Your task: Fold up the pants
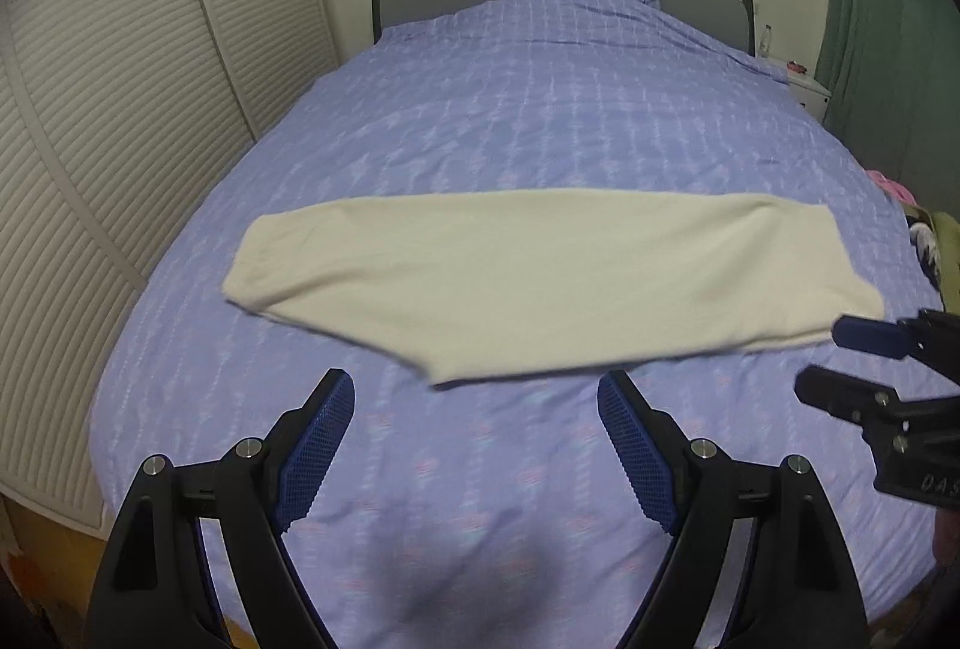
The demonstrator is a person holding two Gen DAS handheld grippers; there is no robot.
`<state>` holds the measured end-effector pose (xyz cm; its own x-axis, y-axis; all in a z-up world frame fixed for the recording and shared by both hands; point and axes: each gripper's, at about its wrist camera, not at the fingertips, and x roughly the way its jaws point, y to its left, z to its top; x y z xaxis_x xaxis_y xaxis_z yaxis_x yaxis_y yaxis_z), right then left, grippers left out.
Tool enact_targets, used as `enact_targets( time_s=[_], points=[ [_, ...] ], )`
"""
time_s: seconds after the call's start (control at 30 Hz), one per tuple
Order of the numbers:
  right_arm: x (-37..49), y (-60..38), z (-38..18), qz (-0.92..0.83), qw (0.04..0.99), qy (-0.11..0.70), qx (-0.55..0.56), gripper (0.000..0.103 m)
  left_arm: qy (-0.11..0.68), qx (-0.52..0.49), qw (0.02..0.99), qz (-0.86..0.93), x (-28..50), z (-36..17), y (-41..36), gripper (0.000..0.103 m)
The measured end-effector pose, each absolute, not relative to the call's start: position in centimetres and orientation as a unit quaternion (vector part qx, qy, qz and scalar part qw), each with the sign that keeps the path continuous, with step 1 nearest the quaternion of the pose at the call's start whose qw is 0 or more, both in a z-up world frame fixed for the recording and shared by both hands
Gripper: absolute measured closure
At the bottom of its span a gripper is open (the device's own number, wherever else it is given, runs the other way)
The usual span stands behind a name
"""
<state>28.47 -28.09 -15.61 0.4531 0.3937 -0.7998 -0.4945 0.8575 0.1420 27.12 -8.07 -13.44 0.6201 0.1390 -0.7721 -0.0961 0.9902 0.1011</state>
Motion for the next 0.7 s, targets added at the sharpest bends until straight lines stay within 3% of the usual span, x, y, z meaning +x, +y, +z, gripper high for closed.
enact_targets(
  time_s=[0.43,0.7],
  points=[
    [26.9,-11.7,-20.5,0.212,0.841,0.498,0.009,0.047,0.444,0.041,0.894,0.04,25.6,-15.7,7.6,0.02],
    [29.7,-7.4,-26.2,0.227,0.84,0.493,-0.002,0.054,0.45,-0.007,0.891,0.061,27.3,-22.1,11.5,0.02]
  ],
)
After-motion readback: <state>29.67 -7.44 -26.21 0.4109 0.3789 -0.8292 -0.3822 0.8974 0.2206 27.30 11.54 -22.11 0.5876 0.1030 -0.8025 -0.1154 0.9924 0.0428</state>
